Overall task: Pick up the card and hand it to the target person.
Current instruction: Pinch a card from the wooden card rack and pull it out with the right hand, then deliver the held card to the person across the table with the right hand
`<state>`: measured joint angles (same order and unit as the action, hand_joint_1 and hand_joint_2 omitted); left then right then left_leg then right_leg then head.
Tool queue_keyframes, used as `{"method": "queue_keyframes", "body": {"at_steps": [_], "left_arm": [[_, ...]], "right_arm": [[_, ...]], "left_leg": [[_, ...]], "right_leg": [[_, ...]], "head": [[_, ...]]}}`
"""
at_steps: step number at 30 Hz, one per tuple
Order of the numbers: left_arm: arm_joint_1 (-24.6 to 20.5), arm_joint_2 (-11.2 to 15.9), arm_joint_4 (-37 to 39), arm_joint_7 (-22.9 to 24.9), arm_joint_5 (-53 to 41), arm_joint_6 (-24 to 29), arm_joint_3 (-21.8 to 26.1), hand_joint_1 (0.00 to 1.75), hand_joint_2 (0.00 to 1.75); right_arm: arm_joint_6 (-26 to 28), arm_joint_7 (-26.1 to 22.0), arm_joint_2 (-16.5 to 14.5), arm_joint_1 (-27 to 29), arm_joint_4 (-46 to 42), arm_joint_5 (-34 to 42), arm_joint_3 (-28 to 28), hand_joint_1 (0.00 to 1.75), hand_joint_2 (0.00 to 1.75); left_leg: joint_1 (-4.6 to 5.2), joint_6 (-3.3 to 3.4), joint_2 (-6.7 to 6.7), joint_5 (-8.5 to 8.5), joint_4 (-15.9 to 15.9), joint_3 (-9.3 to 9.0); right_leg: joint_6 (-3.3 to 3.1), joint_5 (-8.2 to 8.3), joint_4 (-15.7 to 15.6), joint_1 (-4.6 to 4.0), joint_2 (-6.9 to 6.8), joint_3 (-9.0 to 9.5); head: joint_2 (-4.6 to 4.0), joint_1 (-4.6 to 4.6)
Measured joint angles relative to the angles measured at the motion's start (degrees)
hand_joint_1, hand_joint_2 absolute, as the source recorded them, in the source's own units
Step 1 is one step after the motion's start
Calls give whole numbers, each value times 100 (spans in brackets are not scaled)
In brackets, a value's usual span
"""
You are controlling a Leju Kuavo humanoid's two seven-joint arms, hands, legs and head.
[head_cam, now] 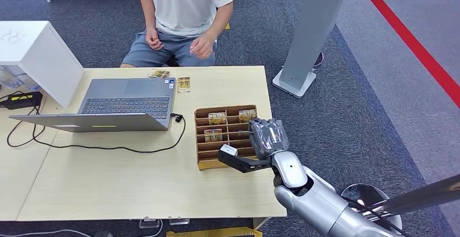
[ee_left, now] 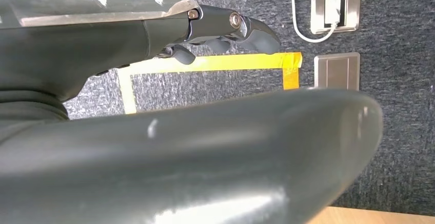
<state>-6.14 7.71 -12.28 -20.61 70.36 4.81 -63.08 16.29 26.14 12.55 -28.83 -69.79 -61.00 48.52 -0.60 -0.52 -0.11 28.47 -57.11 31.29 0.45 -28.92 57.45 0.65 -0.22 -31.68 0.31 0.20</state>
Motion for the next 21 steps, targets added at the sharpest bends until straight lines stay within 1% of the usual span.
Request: {"method": "queue_keyframes", "body": {"at_steps": [7, 11, 17, 21], "left_arm": [[4, 17, 0, -106, 23, -32, 2, 0, 0], [17, 28, 0, -120, 68, -46, 9, 0, 0], [30, 36, 0, -125, 129, -44, 81, 0, 0], [42, 36, 0, -125, 146, -44, 116, 0, 0]], "right_arm": [[40, 26, 14, 9, -36, -34, -9, 171, 175], [56, 88, 67, -4, -213, -131, -47, 171, 175], [101, 220, 235, -139, -894, -324, -276, 171, 175], [222, 149, 331, -204, -1451, -334, -450, 171, 175]], "left_leg": [[0, 0, 0, 0, 0, 1], [0, 0, 0, 0, 0, 2], [0, 0, 0, 0, -1, 2], [0, 0, 0, 0, -1, 2]], "right_leg": [[0, 0, 0, 0, 0, -1], [0, 0, 0, 0, 0, -2], [0, 0, 0, 0, 0, -3], [0, 0, 0, 0, 0, -3]], "head": [[0, 1], [0, 3], [0, -1], [0, 4]]}}
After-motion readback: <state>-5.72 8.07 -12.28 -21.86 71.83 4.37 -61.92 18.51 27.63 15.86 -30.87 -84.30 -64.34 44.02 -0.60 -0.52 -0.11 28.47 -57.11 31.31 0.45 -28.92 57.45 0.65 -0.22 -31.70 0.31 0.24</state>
